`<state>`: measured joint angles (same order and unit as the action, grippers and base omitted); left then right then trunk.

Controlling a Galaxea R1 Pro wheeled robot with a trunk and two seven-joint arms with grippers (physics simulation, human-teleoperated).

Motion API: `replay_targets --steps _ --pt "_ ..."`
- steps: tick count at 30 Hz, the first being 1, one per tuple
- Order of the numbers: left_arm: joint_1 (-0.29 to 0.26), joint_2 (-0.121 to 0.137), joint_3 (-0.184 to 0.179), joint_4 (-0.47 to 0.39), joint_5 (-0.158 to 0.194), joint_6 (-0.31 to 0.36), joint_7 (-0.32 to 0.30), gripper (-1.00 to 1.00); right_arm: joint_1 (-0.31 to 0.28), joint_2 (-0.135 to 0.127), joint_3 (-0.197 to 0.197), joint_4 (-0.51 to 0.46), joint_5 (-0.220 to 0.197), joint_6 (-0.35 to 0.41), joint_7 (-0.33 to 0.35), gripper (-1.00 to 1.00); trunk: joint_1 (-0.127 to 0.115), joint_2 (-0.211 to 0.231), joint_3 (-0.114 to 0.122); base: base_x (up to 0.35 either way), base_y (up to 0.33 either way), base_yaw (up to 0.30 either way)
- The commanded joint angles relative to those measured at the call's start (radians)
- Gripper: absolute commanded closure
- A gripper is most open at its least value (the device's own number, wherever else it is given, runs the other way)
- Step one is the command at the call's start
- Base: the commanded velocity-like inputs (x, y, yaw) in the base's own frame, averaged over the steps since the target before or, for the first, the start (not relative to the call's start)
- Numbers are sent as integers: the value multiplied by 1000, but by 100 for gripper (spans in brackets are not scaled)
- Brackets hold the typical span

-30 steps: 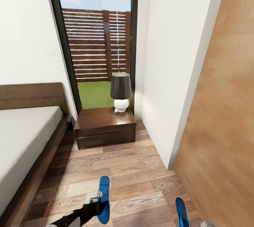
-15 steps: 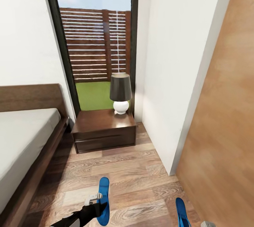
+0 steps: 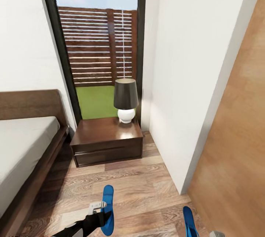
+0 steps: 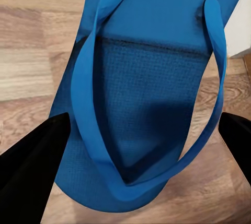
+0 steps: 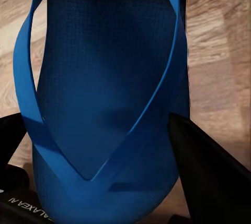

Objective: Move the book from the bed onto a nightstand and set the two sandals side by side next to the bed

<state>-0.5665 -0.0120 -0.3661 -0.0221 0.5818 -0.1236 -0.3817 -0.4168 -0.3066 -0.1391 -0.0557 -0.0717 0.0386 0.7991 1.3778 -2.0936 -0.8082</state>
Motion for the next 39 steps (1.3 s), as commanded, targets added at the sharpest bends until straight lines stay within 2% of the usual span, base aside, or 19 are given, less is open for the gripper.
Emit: replay_targets --steps 1,7,16,29,39 --pt "-1 0 -8 2 7 -5 -2 100 0 0 0 0 -8 4 3 100 0 0 -2 28 -8 176" --pt "-1 -1 -8 2 7 -5 -2 100 0 0 0 0 -8 4 3 100 0 0 -4 27 -26 146" --pt "-1 -1 -8 2 7 -5 -2 100 0 0 0 0 -8 4 3 100 0 0 -4 179 -190 14" --pt "-1 0 -7 2 9 -5 -2 100 0 0 0 0 -8 4 2 100 0 0 -4 301 -76 12" --pt "-1 0 -7 2 9 -5 -2 100 0 0 1 0 -8 4 0 100 0 0 -9 279 -18 223"
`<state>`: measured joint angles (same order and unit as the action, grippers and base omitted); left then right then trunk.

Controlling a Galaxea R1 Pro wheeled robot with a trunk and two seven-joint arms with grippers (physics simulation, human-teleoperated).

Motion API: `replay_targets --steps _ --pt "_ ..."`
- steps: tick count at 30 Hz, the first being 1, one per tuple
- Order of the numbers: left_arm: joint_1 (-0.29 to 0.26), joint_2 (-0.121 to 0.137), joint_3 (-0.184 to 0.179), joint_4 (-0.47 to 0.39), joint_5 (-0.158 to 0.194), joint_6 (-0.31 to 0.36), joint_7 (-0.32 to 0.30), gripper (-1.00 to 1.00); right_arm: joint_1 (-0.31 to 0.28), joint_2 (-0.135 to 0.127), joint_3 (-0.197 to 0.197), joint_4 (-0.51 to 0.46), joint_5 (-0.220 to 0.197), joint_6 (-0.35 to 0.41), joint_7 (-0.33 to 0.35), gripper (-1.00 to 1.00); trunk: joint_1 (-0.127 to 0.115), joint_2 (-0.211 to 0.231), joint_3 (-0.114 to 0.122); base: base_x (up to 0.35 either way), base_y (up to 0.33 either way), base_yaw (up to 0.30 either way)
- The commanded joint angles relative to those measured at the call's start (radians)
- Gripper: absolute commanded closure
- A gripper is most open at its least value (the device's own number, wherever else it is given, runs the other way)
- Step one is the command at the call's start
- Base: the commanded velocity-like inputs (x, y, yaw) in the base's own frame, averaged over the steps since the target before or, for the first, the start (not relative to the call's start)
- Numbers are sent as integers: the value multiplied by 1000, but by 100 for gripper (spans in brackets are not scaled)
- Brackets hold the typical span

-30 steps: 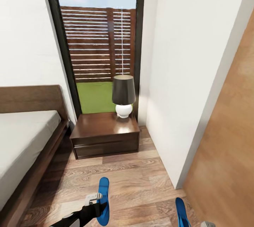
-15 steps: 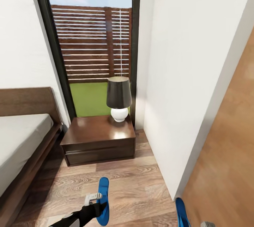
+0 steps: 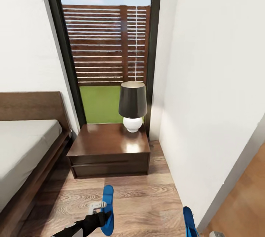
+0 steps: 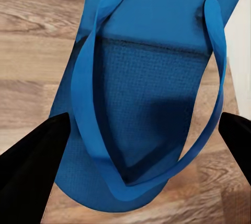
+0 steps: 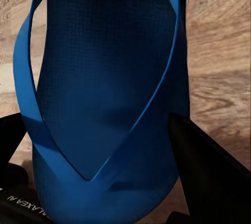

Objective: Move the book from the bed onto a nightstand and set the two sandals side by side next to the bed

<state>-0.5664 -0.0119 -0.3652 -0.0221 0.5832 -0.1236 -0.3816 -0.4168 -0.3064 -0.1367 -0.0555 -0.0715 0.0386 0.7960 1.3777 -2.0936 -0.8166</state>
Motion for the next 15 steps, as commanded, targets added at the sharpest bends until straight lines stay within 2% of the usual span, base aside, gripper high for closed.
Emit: replay_targets --steps 1,13,15 --pt "-1 0 -8 2 7 -5 -2 100 0 0 -1 0 -8 4 3 100 0 0 -1 58 -11 274" --pt "-1 -1 -8 2 7 -5 -2 100 0 0 -1 0 -8 4 3 100 0 0 -6 10 -2 276" --pt "-1 -1 -9 2 7 -5 -2 100 0 11 -1 0 -9 4 3 100 0 0 -7 0 0 276"
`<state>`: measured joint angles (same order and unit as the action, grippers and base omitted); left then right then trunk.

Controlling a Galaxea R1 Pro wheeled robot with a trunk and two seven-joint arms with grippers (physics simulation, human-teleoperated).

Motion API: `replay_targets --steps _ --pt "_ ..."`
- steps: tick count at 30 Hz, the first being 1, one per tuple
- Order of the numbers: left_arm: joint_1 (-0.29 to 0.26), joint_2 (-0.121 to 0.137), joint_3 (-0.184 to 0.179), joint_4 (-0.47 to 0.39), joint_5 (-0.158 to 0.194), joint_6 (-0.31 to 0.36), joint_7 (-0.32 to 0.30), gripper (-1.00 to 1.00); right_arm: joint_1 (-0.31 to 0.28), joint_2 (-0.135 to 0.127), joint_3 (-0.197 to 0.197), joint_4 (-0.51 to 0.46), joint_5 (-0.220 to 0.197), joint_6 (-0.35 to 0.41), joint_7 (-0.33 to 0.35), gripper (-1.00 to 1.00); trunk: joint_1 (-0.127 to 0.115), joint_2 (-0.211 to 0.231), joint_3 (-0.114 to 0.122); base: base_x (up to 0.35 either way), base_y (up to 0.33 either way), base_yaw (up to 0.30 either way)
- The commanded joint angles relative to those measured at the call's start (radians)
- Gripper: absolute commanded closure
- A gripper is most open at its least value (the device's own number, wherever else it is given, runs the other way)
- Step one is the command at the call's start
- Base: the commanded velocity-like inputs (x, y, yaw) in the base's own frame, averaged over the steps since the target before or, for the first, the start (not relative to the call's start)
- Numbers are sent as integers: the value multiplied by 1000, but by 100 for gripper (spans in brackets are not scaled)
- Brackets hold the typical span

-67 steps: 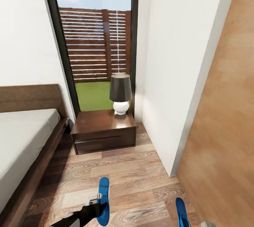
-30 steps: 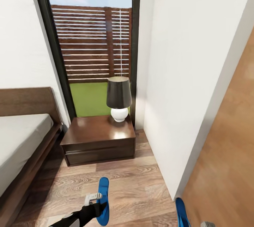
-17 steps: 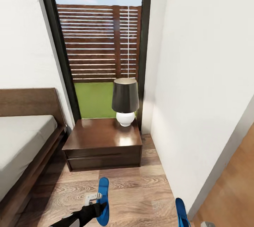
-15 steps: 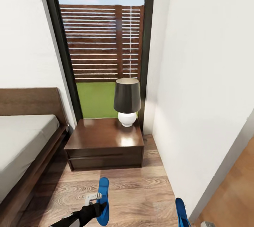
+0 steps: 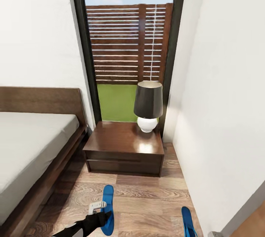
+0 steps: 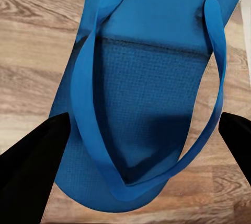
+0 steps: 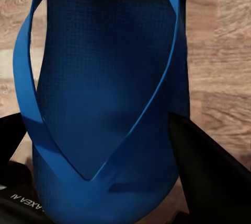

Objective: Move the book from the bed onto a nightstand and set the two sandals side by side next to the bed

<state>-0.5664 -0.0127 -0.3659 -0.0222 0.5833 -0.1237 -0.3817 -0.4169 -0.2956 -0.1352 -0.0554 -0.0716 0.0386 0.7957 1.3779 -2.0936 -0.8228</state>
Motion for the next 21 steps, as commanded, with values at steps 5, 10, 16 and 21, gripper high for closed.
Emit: replay_targets --steps 5,10,16,21 --pt "-1 -1 -8 2 7 -5 -2 100 0 18 -3 0 -9 4 3 100 0 0 -3 0 0 276" --pt "-1 -1 -8 2 7 -5 -2 100 0 22 -4 0 -10 4 3 100 0 0 -5 0 0 277" --pt "-1 -1 -8 2 6 -5 -2 100 0 23 -4 0 -10 4 3 100 0 0 -7 0 0 277" --pt "-1 -1 -9 2 6 -5 -2 100 0 23 -4 0 -10 4 3 100 0 0 -9 13 -20 277"
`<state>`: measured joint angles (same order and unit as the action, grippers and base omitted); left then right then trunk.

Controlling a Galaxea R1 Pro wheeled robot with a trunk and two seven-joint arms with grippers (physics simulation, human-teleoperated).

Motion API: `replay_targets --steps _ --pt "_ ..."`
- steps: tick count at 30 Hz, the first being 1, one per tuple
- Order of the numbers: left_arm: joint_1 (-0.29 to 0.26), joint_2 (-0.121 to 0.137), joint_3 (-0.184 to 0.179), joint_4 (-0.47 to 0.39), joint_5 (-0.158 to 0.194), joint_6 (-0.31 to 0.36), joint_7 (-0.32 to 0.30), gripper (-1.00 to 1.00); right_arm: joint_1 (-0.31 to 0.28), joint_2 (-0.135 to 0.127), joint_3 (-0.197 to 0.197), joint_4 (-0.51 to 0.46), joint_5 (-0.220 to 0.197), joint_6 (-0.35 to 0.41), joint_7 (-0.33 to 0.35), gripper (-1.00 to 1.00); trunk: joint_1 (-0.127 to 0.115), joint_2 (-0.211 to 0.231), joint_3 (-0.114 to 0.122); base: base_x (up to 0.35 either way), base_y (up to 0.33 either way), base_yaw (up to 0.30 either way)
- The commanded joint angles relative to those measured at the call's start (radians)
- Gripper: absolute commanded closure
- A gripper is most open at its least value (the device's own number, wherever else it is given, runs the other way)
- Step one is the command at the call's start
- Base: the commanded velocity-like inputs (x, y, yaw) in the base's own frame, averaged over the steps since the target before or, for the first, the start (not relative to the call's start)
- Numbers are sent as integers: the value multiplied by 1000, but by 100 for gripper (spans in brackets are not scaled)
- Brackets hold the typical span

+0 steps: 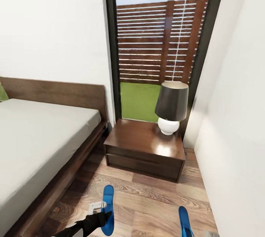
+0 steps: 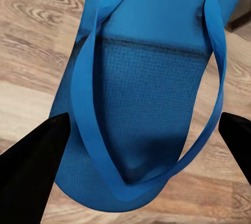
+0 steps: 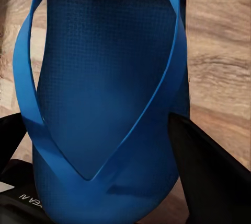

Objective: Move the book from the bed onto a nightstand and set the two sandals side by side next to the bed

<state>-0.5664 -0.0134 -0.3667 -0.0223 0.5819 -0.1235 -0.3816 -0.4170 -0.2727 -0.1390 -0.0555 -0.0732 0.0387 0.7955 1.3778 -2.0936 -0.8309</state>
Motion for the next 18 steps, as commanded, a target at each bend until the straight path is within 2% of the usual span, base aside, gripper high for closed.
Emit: replay_targets --steps 1,7,12,18 --pt "-1 0 -8 2 7 -5 -2 100 0 0 -1 0 -8 4 3 100 0 0 -1 78 -122 277" --pt "-1 0 -9 2 7 -5 -2 100 0 0 -1 0 -8 4 3 100 0 0 -4 79 -108 277" --pt "-1 -1 -9 2 7 -5 -2 100 0 0 -1 0 -8 4 4 100 0 0 -6 16 -22 277" --pt "-1 -2 -9 2 7 -5 -2 100 0 0 -1 0 -8 4 3 100 0 0 -8 1 -122 277"
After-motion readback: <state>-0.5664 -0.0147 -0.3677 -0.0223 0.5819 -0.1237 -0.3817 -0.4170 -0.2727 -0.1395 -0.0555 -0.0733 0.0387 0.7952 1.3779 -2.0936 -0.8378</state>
